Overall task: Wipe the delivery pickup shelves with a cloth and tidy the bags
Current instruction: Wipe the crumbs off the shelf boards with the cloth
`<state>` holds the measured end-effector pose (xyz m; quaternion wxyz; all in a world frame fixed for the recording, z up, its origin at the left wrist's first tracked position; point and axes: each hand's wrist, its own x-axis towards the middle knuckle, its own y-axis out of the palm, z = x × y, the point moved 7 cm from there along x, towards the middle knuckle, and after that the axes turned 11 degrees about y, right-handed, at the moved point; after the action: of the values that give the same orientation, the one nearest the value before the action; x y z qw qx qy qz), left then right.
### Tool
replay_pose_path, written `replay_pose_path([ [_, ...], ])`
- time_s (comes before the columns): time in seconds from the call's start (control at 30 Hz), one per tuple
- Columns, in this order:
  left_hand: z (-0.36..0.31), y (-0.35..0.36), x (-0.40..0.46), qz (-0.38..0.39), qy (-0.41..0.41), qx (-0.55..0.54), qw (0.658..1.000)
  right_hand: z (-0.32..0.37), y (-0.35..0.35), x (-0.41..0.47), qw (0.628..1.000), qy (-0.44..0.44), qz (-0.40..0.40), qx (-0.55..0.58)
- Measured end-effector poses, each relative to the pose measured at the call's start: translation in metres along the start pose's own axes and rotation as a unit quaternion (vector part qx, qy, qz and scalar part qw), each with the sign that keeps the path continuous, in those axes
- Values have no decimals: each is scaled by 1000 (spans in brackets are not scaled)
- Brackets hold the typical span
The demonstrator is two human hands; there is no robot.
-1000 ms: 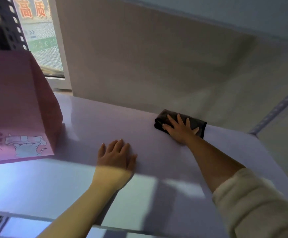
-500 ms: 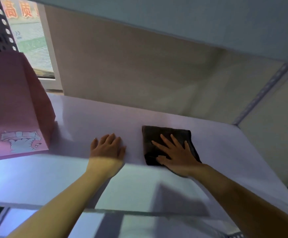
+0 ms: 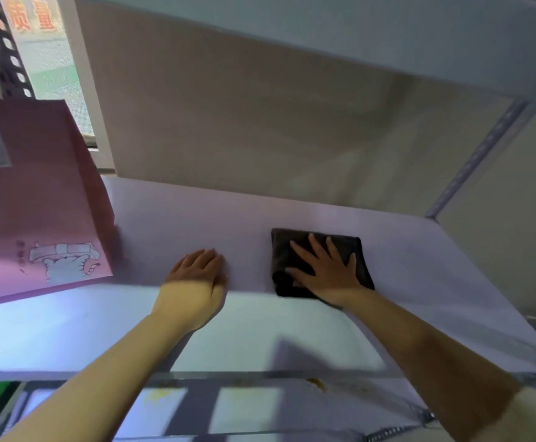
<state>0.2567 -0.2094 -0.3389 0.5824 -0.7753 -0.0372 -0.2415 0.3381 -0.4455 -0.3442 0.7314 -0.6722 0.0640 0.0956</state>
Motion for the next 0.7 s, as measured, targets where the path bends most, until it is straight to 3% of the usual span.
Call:
replay_pose_path([
  [0.23,3,-1,4,2,0,-6,1000,43,1,26,1000,4,-6,-4],
  [0.43,-2,-1,5,38,29,16,999,-23,14,-43,999,3,-37,-20],
  [0.6,-4,-2,7,55,40,39,997,-139,6,-79,984,173,-38,20],
  [0.7,-6,3,9,83,37,51,995,-170,2,-88,966,253,-26,40],
])
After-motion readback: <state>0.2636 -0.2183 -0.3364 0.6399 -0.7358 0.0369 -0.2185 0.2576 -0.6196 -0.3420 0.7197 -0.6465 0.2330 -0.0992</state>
